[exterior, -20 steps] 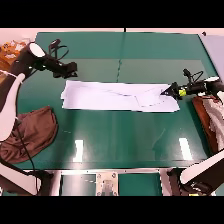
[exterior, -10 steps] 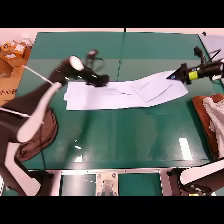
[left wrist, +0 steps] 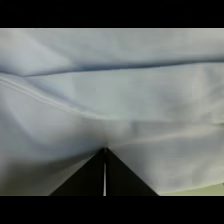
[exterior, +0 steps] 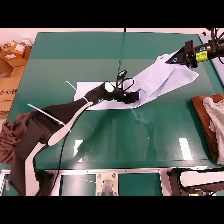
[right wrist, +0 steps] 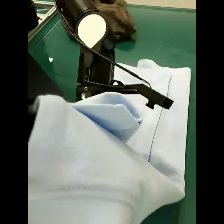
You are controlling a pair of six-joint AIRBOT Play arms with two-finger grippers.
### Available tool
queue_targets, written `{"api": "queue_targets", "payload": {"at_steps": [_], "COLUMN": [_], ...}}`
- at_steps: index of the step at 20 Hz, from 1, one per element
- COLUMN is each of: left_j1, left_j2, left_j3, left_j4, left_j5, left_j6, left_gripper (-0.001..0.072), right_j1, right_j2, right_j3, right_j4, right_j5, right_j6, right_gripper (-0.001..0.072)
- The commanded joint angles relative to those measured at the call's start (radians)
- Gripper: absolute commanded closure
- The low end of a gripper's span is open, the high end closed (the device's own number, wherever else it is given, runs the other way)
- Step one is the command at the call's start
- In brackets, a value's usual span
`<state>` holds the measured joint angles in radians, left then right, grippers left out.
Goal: Fold the shirts.
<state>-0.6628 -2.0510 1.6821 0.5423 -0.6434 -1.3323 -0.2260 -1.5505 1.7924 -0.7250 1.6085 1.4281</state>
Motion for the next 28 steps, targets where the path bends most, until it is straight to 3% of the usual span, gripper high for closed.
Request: {"api": "queue_targets", "payload": {"at_steps": [1, 3, 8, 10, 14, 18, 19, 20, 21, 22, 25, 26, 27, 28], "left_j1": [0.038, 0.125, 0.352, 0.43, 0.557, 0.621, 0.629, 0.638, 0.644, 0.651, 0.662, 0.662, 0.662, 0.662], "left_j2": [-0.012, -0.006, 0.071, 0.139, 0.233, 0.262, 0.263, 0.262, 0.262, 0.262, 0.262, 0.262, 0.262, 0.262], "left_j3": [0.035, 0.119, 0.399, 0.405, 0.401, 0.401, 0.401, 0.401, 0.399, 0.399, 0.399, 0.399, 0.399, 0.399], "left_j4": [-0.047, 0.039, 0.572, 0.65, 0.655, 0.656, 0.656, 0.657, 0.664, 0.668, 0.69, 0.691, 0.692, 0.692], "left_j5": [-0.139, -0.335, -0.76, -0.81, -0.856, -0.889, -0.905, -0.921, -0.931, -0.941, -0.953, -0.954, -0.956, -0.955], "left_j6": [0.061, 0.06, -0.142, -0.161, -0.159, -0.151, -0.151, -0.151, -0.151, -0.151, -0.151, -0.151, -0.151, -0.152], "left_gripper": [0.0684, 0.0686, 0.0685, 0.0684, 0.0684, 0.0683, 0.0683, 0.0684, 0.0683, 0.0683, 0.0683, 0.0684, 0.0683, 0.0684], "right_j1": [0.025, 0.026, 0.116, 0.196, 0.423, 0.699, 0.762, 0.816, 0.86, 0.886, 0.843, 0.798, 0.748, 0.688], "right_j2": [0.006, 0.006, 0.005, -0.01, -0.115, -0.314, -0.365, -0.413, -0.455, -0.477, -0.47, -0.462, -0.455, -0.451], "right_j3": [0.005, 0.005, 0.005, 0.005, 0.005, 0.005, 0.006, 0.008, 0.013, 0.014, 0.014, 0.014, 0.014, 0.013], "right_j4": [0.001, 0.015, 0.06, 0.06, 0.06, 0.193, 0.254, 0.309, 0.355, 0.39, 0.392, 0.393, 0.392, 0.392], "right_j5": [-0.03, -0.032, -0.084, -0.145, -0.336, -0.69, -0.789, -0.876, -0.938, -0.958, -0.877, -0.814, -0.744, -0.668], "right_j6": [0.013, 0.013, 0.039, 0.057, 0.061, 0.038, -0.005, -0.05, -0.072, -0.079, -0.138, -0.138, -0.139, -0.138], "right_gripper": [0.0693, 0.0694, 0.0693, 0.0693, 0.0693, 0.0693, 0.0662, 0.0493, 0.0233, 0.0147, 0.0153, 0.027, 0.0579, 0.0695]}}
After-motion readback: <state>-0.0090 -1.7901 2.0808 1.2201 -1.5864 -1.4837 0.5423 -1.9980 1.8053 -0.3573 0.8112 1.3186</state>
